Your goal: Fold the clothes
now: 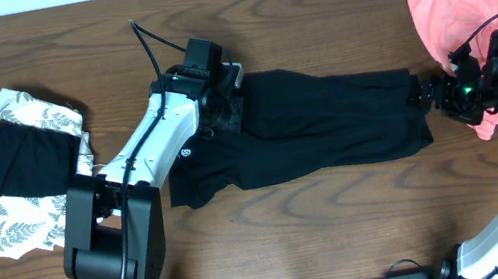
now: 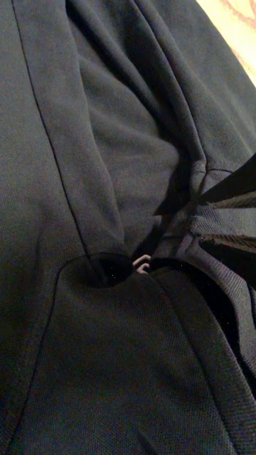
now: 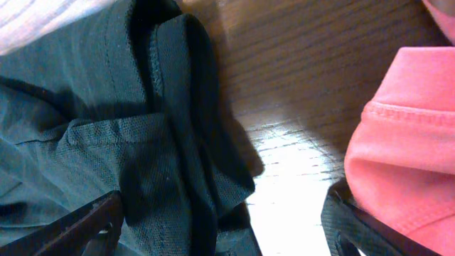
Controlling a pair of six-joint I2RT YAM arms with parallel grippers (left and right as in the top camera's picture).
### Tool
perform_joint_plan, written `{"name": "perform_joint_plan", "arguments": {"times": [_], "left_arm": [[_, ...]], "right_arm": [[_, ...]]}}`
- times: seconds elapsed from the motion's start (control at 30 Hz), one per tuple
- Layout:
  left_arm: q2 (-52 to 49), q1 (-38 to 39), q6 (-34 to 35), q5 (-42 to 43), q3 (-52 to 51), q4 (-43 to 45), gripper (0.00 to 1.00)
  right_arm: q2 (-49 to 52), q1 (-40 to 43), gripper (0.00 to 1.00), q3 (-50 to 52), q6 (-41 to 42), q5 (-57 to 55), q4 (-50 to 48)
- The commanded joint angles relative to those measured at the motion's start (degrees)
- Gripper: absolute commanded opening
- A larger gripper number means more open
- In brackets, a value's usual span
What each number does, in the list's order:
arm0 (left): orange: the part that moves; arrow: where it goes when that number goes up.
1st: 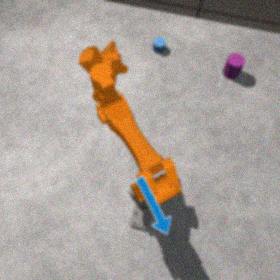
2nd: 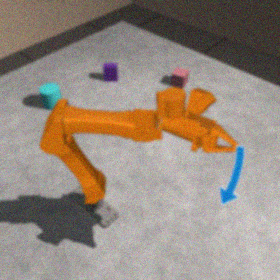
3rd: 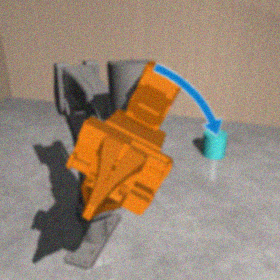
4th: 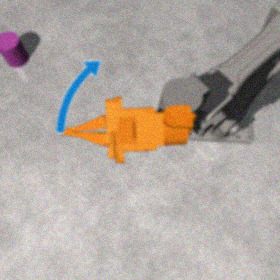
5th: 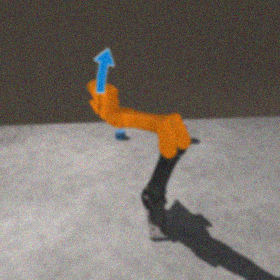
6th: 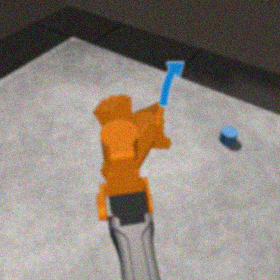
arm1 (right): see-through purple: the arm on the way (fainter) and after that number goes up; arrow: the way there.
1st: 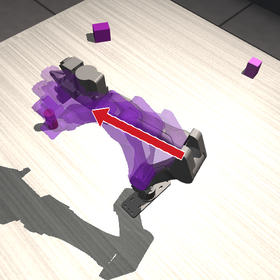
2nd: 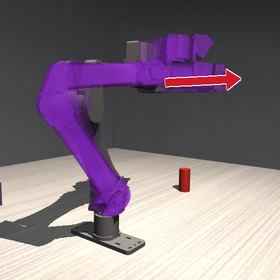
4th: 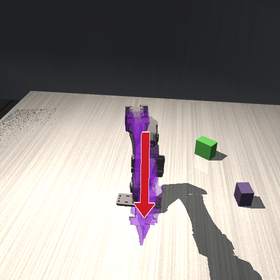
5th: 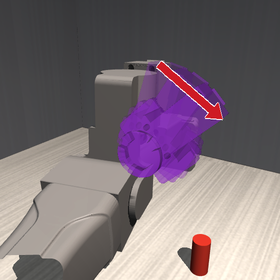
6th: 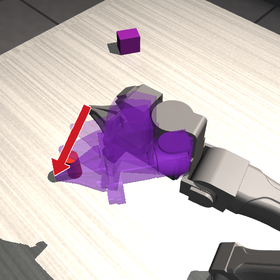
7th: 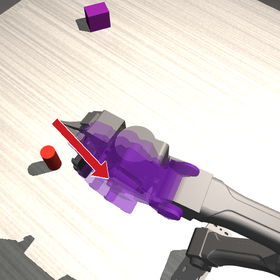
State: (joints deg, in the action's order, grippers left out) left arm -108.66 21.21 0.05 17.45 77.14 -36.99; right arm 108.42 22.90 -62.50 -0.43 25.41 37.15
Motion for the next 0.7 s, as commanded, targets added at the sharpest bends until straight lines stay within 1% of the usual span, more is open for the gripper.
{"name": "perform_joint_plan", "arguments": {"times": [0.0,0.2,0.33,0.47,0.57,0.67], "left_arm": [[-0.4,0.1,0.2,-0.1,-0.3,0.1,0.15],[-0.4,0.1,0.2,-0.1,-0.3,0.1,0.15],[-0.4,0.1,0.2,-0.1,-0.3,0.1,0.15],[-0.4,0.1,0.3,-0.1,-0.3,0.0,0.15],[-0.4,0.2,0.3,-0.1,-0.3,0.1,0.15],[-0.4,0.1,0.2,-0.1,-0.3,0.1,0.15]], "right_arm": [[9.6,-2.0,0.88,8.9,0.6,-3.1,-0.3],[9.6,-2.5,0.88,10.7,-5.7,5.0,-2.6],[9.6,-2.5,0.88,10.7,-6.4,6.4,-3.4],[9.6,-2.4,0.87,10.8,-6.5,6.1,-2.8],[9.6,-2.4,0.82,11.3,-5.7,5.5,-2.7],[9.6,-2.4,0.76,11.8,-2.0,-1.8,-2.5]]}}
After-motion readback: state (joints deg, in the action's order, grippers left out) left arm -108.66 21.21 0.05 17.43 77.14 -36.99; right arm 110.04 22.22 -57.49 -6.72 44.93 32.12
